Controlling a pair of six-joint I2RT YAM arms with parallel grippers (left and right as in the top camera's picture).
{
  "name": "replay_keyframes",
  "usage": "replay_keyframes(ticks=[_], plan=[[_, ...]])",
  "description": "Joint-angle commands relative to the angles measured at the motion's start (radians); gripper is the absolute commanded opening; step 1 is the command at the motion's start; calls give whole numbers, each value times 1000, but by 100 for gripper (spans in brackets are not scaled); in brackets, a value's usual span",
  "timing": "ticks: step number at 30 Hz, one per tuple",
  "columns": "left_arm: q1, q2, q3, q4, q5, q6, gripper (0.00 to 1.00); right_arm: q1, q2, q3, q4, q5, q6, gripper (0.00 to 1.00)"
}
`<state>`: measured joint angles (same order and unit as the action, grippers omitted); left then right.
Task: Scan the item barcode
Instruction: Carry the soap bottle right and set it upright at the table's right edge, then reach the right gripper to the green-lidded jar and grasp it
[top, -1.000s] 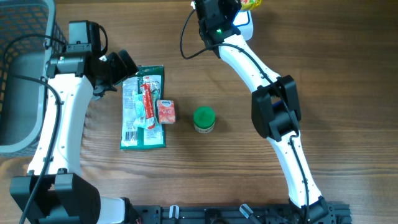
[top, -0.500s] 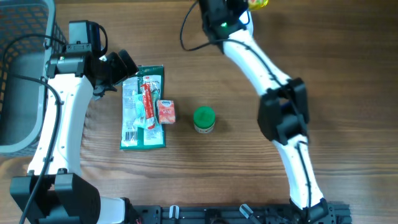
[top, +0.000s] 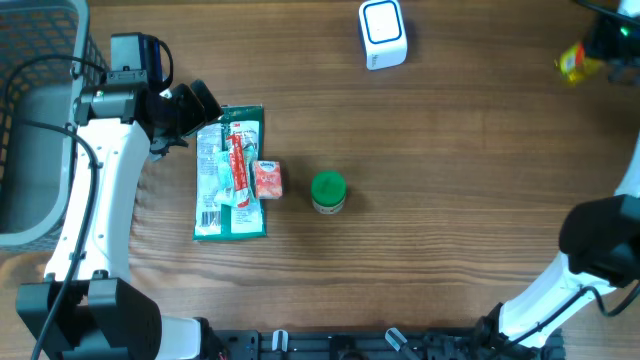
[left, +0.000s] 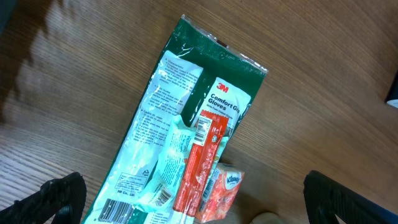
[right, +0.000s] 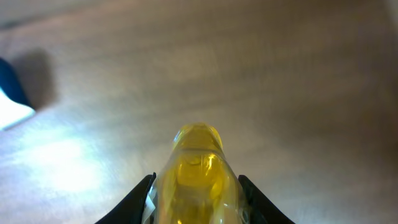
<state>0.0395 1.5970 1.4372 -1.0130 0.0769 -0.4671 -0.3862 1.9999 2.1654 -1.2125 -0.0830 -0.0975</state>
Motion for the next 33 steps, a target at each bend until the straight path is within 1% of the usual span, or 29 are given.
replay_keyframes(ticks=[1, 3, 5, 8, 10, 12, 14, 15, 17, 21, 23, 25, 27, 28, 29, 30, 32, 33], plan=[[5, -1, 3, 0, 1, 19, 100, -47, 7, -108, 6, -80, 22, 33], [5, -1, 3, 0, 1, 19, 100, -67, 7, -198, 40, -80, 23, 34], [5, -1, 3, 0, 1, 19, 100, -72, 7, -300, 96, -76, 23, 37], [5, -1, 3, 0, 1, 19, 100, -72, 7, -404, 191, -72, 21, 38], [5, -1, 3, 0, 1, 19, 100, -72, 7, -466, 257, -28, 18, 39], [5, -1, 3, 0, 1, 19, 100, -72, 7, -485, 278, -19, -8, 40], [5, -1, 3, 0, 1, 19, 100, -72, 7, -485, 278, -19, -10, 43], [5, -1, 3, 0, 1, 19, 100, -72, 7, -485, 276, -19, -9, 52], [5, -1, 3, 0, 1, 19, 100, -72, 7, -485, 258, -19, -7, 73], [5, -1, 3, 0, 1, 19, 100, -72, 2, -479, 254, -18, -7, 90], [5, -1, 3, 0, 1, 19, 100, -71, -47, -415, 248, 15, 0, 91], [5, -1, 3, 0, 1, 19, 100, -70, -102, -354, 230, 15, 35, 91], [5, -1, 3, 0, 1, 19, 100, -59, -195, -323, 222, 14, 94, 91], [5, -1, 3, 0, 1, 19, 100, -46, -262, -323, 200, -7, 129, 91], [5, -1, 3, 0, 1, 19, 100, -35, -289, -323, 177, -56, 127, 91], [5, -1, 3, 0, 1, 19, 100, -22, -307, -323, 148, -105, 127, 90], [5, -1, 3, 0, 1, 19, 100, 37, -319, -325, 37, -219, 127, 89], [5, -1, 3, 0, 1, 19, 100, 68, -317, -333, 10, -235, 127, 89]])
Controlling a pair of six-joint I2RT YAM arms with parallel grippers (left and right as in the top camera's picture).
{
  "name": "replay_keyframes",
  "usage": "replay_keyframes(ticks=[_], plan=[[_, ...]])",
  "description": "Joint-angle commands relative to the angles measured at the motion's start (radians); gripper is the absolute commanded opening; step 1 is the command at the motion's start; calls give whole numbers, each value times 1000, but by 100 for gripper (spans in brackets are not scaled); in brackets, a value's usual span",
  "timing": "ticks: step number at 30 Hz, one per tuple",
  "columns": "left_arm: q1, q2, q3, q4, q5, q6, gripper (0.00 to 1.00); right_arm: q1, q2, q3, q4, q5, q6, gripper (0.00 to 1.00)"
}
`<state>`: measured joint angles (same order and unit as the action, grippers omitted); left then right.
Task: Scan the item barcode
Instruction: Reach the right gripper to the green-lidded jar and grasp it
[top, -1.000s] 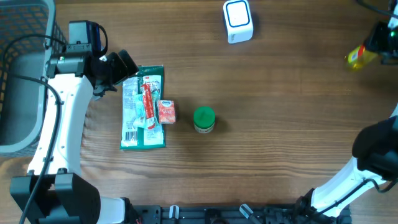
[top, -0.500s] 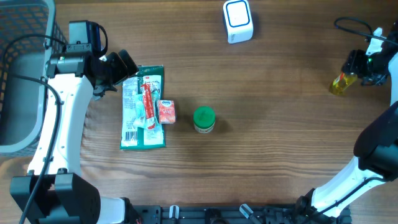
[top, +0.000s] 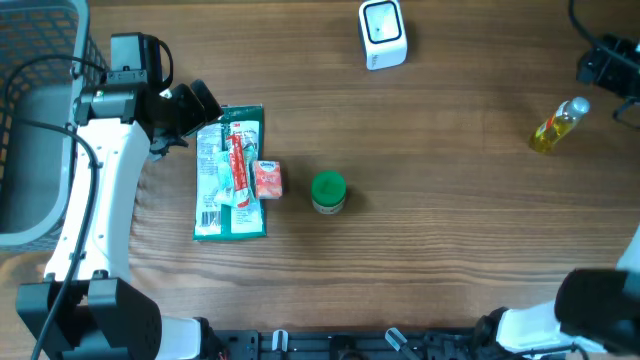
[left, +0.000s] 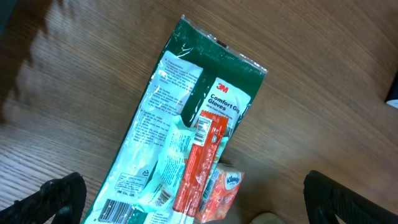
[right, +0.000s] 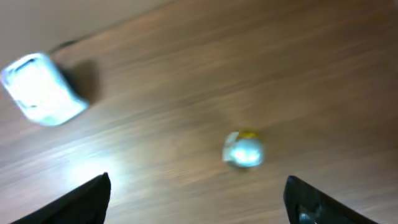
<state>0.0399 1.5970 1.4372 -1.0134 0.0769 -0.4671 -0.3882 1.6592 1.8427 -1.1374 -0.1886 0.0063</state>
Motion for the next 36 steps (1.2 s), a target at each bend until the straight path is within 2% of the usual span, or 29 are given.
replay_keyframes(ticks=[1, 6, 10, 12, 13, 15, 20, 23, 27, 29, 33, 36], plan=[[4, -1, 3, 1, 1, 19, 100, 103, 24, -24, -75, -132, 26, 88], [4, -1, 3, 1, 1, 19, 100, 420, 26, -228, 5, -131, 167, 91], [4, -1, 3, 1, 1, 19, 100, 681, 31, -462, 271, -118, 322, 100], [4, -1, 3, 1, 1, 19, 100, 814, 47, -549, 375, -8, 463, 100], [4, -1, 3, 1, 1, 19, 100, 899, 54, -596, 435, 111, 512, 100], [4, -1, 3, 1, 1, 19, 100, 998, 56, -626, 508, 247, 543, 100], [4, -1, 3, 1, 1, 19, 100, 1040, 56, -626, 694, 156, 554, 100], [4, -1, 3, 1, 1, 19, 100, 1040, 56, -626, 709, 153, 551, 100], [4, -1, 3, 1, 1, 19, 100, 1048, 57, -626, 658, 145, 679, 94], [4, -1, 3, 1, 1, 19, 100, 1063, 58, -626, 632, 146, 680, 90], [4, -1, 3, 1, 1, 19, 100, 1104, 60, -626, 575, 185, 757, 90], [4, -1, 3, 1, 1, 19, 100, 1143, 64, -626, 550, 233, 761, 90]])
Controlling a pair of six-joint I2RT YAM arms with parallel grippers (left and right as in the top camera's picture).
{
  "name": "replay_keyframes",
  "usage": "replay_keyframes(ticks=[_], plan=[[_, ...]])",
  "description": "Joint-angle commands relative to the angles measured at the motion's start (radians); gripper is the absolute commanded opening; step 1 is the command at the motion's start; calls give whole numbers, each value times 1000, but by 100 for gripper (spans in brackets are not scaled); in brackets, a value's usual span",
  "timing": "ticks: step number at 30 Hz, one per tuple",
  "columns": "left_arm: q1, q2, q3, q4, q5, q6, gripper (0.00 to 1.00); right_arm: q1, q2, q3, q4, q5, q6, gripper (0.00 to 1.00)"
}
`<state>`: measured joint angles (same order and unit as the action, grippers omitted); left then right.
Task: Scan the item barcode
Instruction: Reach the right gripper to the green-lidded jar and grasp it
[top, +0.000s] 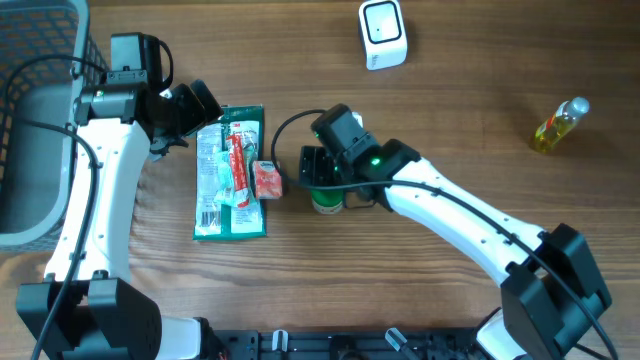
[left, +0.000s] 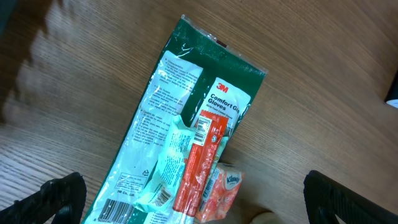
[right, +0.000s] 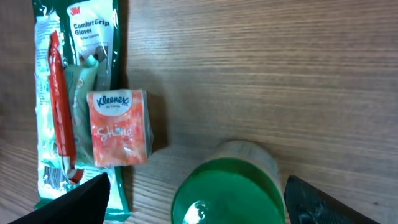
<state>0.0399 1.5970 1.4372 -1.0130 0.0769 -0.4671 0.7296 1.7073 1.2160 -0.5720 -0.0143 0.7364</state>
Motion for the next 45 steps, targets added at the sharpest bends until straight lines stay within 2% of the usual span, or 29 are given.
replay_keyframes(ticks=[1, 3, 6, 12, 17, 20, 23, 26, 31, 33, 35, 36, 42, 45], plan=[[4, -1, 3, 0, 1, 19, 100, 38, 22, 1, -30, 71, 34, 89], [4, -1, 3, 0, 1, 19, 100, 58, 38, 1, -68, 104, 71, 88], [4, -1, 3, 0, 1, 19, 100, 66, 59, 1, -137, 116, 82, 79], [4, -1, 3, 0, 1, 19, 100, 66, 64, 1, -198, 96, 73, 74], [4, -1, 3, 0, 1, 19, 100, 62, 64, 1, -257, 101, -187, 72], [4, -1, 3, 0, 1, 19, 100, 61, 64, 1, -277, 161, -266, 73], [4, -1, 3, 0, 1, 19, 100, 40, 64, 1, -282, 223, -262, 79], [4, -1, 3, 0, 1, 19, 100, -4, 64, 1, -280, 219, -263, 80], [4, -1, 3, 0, 1, 19, 100, -98, 64, 1, -281, 89, -255, 81], [4, -1, 3, 0, 1, 19, 100, -132, 64, 1, -282, 0, -200, 84], [4, -1, 3, 0, 1, 19, 100, -140, 64, 1, -293, -85, -146, 95], [4, -1, 3, 0, 1, 19, 100, -139, 64, 1, -318, -93, -75, 100], [4, -1, 3, 0, 1, 19, 100, -138, 64, -1, -349, -145, -51, 99], [4, -1, 3, 0, 1, 19, 100, -138, 64, -1, -344, -144, 5, 94]])
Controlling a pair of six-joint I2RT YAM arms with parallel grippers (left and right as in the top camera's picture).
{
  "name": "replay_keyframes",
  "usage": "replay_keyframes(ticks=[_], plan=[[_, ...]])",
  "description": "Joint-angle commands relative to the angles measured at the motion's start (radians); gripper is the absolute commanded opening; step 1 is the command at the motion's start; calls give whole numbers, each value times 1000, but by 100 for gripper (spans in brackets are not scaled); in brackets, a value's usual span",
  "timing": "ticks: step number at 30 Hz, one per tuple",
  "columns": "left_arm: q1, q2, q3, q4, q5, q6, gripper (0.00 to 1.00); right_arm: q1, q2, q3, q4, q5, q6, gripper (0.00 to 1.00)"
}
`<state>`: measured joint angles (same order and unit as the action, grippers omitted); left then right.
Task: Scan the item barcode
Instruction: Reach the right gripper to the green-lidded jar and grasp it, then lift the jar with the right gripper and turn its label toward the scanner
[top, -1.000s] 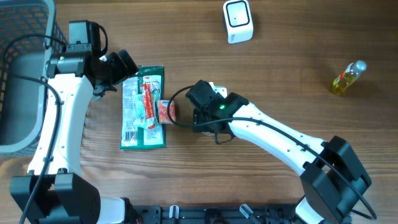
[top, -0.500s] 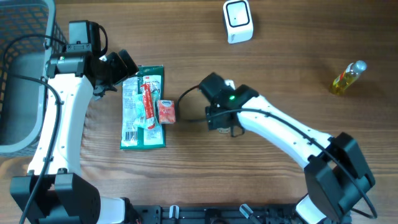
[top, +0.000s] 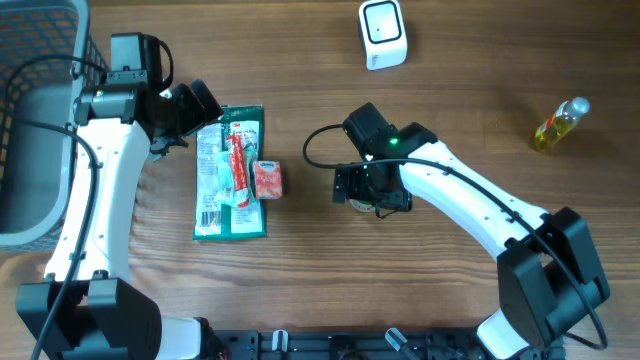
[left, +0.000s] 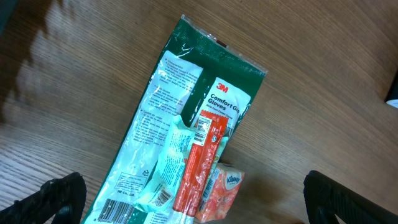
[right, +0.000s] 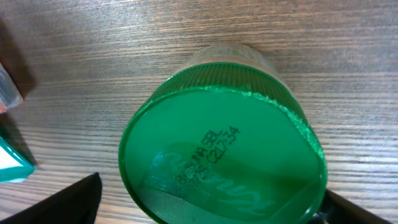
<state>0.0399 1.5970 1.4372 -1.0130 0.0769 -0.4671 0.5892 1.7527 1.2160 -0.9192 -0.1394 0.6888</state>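
Observation:
A jar with a green lid (right: 224, 155) fills the right wrist view. My right gripper (right: 211, 202) is open and low around it, with a finger on either side and a small gap on the left side. In the overhead view the right gripper (top: 372, 190) covers most of the jar. The white barcode scanner (top: 382, 33) stands at the far edge. My left gripper (left: 196, 202) is open and empty, hovering over the green glove pack (left: 186, 99).
A red stick pack (top: 238, 160) and an orange tissue pack (top: 267, 180) lie on and beside the glove pack (top: 212, 205). A yellow bottle (top: 556, 125) stands at the right. A grey basket (top: 30, 120) is at the left edge.
My right gripper has dropped closer around the green-lidded jar. In the overhead view, gripper and jar both sit further right than before. The left arm has not moved.
My right gripper was shut on the yellow bottle at the far right. Then the bottle stood on the table and the gripper was open. Then it hung open over the green-lidded jar mid-table, and now it straddles the jar, which sits a little further right.

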Motion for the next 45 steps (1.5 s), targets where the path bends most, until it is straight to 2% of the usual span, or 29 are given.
replay_keyframes(ticks=[1, 3, 13, 16, 18, 21, 24, 26, 27, 28, 33, 34, 35, 37, 39, 41, 43, 44, 45], plan=[[4, -1, 3, 0, 1, 19, 100, 2, 19, -1, 9, -14, 51, 91], [4, -1, 3, 0, 1, 19, 100, 2, 19, -1, 8, 18, 50, 82], [4, -1, 3, 0, 1, 19, 100, 2, 19, -1, 9, 107, 40, 77], [4, -1, 3, 0, 1, 19, 100, 2, 19, -1, 14, 113, -38, 75], [4, -1, 3, 0, 1, 19, 100, 2, 19, -1, 17, 113, -31, 76], [4, -1, 3, 0, 1, 19, 100, 2, 19, -1, 35, 113, -24, 87], [4, -1, 3, 0, 1, 19, 100, 2, 19, -1, 71, 117, -23, 88], [4, -1, 3, 0, 1, 19, 100, 2, 25, -1, 75, 117, -23, 84], [4, -1, 3, 0, 1, 19, 100, 2, 26, -8, 82, 117, -23, 77], [4, -1, 3, 0, 1, 19, 100, 2, 26, -16, 89, 116, -22, 73], [4, -1, 3, 0, 1, 19, 100, 2, 26, -31, 109, 170, -35, 71], [4, -1, 3, 0, 1, 19, 100, 2, 26, -31, 123, 187, -53, 71], [4, -1, 3, 0, 1, 19, 100, 2, 26, -31, 146, 187, -125, 66], [4, -1, 3, 0, 1, 19, 100, 2, 26, -31, 173, 164, -261, 66], [4, -1, 3, 0, 1, 19, 100, 2, 26, -31, 179, 161, -471, 71], [4, -1, 3, 0, 1, 19, 100, 2, 26, -31, 183, 162, -633, 89], [4, -1, 3, 0, 1, 19, 100, 2, 26, -31, 214, 163, -718, 100], [4, -1, 3, 0, 1, 19, 100, 2, 26, -26, 231, 169, -710, 100], [4, -1, 3, 0, 1, 19, 100, 2, 26, 5, 216, 169, -624, 100]])
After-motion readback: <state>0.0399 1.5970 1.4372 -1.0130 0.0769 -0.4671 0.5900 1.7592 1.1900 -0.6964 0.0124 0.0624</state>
